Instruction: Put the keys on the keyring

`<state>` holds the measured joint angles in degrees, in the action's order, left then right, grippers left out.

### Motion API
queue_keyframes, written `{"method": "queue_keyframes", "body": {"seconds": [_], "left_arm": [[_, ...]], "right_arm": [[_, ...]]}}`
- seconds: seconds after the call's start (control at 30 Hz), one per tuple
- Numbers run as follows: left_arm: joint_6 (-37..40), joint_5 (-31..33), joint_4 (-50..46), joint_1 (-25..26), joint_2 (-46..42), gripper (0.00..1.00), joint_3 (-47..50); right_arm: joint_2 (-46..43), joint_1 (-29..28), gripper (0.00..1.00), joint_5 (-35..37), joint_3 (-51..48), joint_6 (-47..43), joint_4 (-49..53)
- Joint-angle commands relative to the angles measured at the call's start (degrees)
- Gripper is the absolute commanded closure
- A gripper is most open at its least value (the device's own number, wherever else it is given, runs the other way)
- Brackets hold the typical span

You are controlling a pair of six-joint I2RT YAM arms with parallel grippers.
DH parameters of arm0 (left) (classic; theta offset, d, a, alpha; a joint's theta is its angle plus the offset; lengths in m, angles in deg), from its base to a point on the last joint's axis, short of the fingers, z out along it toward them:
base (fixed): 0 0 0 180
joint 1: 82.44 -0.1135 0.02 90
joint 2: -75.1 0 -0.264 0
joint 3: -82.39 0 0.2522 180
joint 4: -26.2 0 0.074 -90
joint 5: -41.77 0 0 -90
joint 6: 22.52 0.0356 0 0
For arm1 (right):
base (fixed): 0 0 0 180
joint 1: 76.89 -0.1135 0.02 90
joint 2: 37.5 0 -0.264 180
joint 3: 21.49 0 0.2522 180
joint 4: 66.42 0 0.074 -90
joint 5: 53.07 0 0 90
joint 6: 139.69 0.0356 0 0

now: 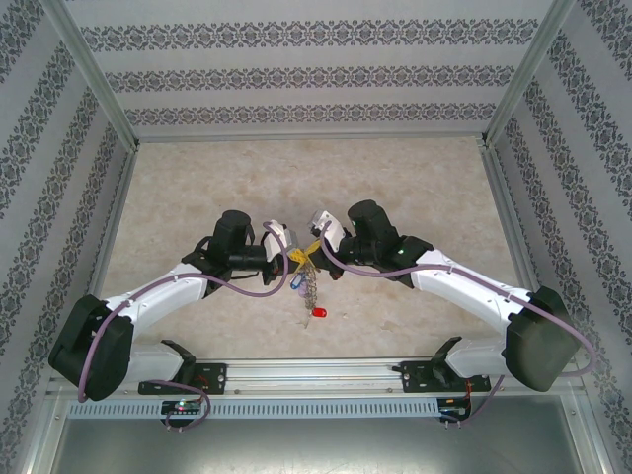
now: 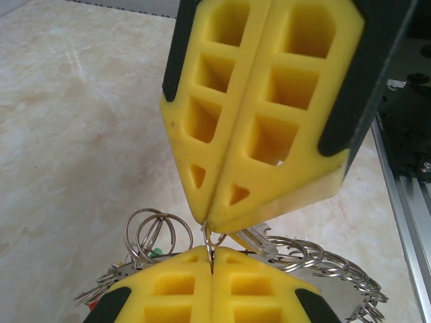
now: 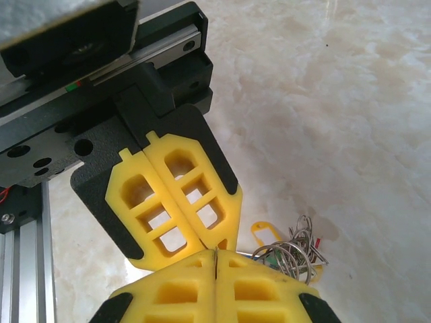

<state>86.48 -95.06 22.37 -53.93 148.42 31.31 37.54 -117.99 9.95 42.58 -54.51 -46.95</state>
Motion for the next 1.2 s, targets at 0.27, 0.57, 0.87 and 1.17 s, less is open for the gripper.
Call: {"method": "queue_keyframes", "body": {"seconds": [0.27, 0.57, 0.87, 1.17], "left_arm": [[0.9, -2.5, 2.9, 0.9, -2.4, 1.00, -0.5], [1.0, -2.2, 2.9, 0.9, -2.3, 1.00, -0.6], [0.6, -1.5, 4.0, 1.0, -2.1, 1.00, -0.1], [-0.7, 2.0, 8.5, 1.1, -0.6, 0.99, 2.8]], "right_arm": [[0.6, -1.1, 1.00, 8.9, 2.1, 0.2, -0.6], [0.3, -0.7, 1.00, 11.0, 2.0, 1.1, 0.9], [0.6, 0.0, 1.00, 11.9, 1.7, 1.4, 2.3], [-1.3, 0.2, 1.00, 10.2, 1.4, 1.8, 0.3]]}}
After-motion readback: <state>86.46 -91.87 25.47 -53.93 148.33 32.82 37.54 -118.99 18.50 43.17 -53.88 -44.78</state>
